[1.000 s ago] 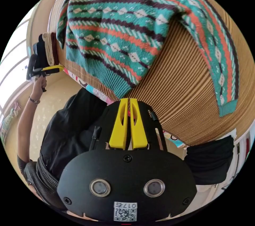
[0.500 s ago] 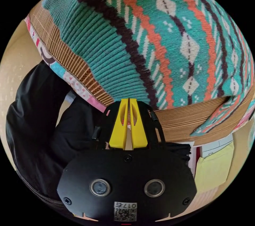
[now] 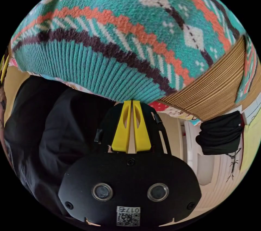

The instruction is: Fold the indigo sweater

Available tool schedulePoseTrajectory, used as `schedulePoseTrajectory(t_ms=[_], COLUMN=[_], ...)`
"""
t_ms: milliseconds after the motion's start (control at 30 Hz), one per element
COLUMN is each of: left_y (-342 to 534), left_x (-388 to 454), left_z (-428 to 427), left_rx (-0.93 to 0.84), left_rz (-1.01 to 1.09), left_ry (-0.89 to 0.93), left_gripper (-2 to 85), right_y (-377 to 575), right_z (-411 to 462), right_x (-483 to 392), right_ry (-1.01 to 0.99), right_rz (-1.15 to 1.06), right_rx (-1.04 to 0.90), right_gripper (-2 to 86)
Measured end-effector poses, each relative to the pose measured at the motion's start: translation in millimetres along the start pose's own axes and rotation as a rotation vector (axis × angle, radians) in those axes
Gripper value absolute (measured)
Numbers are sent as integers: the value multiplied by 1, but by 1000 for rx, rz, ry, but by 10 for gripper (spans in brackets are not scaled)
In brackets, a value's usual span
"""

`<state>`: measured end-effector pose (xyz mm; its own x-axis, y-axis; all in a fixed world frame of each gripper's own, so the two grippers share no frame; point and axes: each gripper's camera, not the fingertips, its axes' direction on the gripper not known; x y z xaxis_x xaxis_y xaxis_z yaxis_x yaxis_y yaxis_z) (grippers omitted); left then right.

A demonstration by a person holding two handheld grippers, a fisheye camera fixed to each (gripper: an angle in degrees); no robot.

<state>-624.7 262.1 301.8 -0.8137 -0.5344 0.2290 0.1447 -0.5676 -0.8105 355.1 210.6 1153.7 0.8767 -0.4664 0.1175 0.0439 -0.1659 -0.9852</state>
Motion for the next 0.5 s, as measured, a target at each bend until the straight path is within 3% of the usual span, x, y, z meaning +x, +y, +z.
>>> schedulePoseTrajectory(t_ms=[100, 167, 300, 367, 433, 500], left_y=[-9, -19, -77, -81, -76, -78], left_x=[-28, -34, -8, 19, 49, 105], left_z=[-33, -31, -7, -6, 5, 33], left_rx=[312, 404, 283, 382, 455, 355], left_rz=[-227, -333, -304, -228, -195, -85], left_ry=[469, 609, 625, 595, 686, 839], left_gripper=[126, 138, 152, 101, 47, 45], right_y=[26, 49, 83, 107, 125, 144], right_z=[14, 30, 56, 74, 85, 98], right_x=[28, 47, 67, 78, 89, 101], right_ry=[-174, -271, -346, -369, -372, -374], right_rz=[64, 109, 153, 159, 160, 166], right_rx=[24, 57, 79, 90, 105, 122], right_gripper=[4, 4, 4, 5, 5, 5])
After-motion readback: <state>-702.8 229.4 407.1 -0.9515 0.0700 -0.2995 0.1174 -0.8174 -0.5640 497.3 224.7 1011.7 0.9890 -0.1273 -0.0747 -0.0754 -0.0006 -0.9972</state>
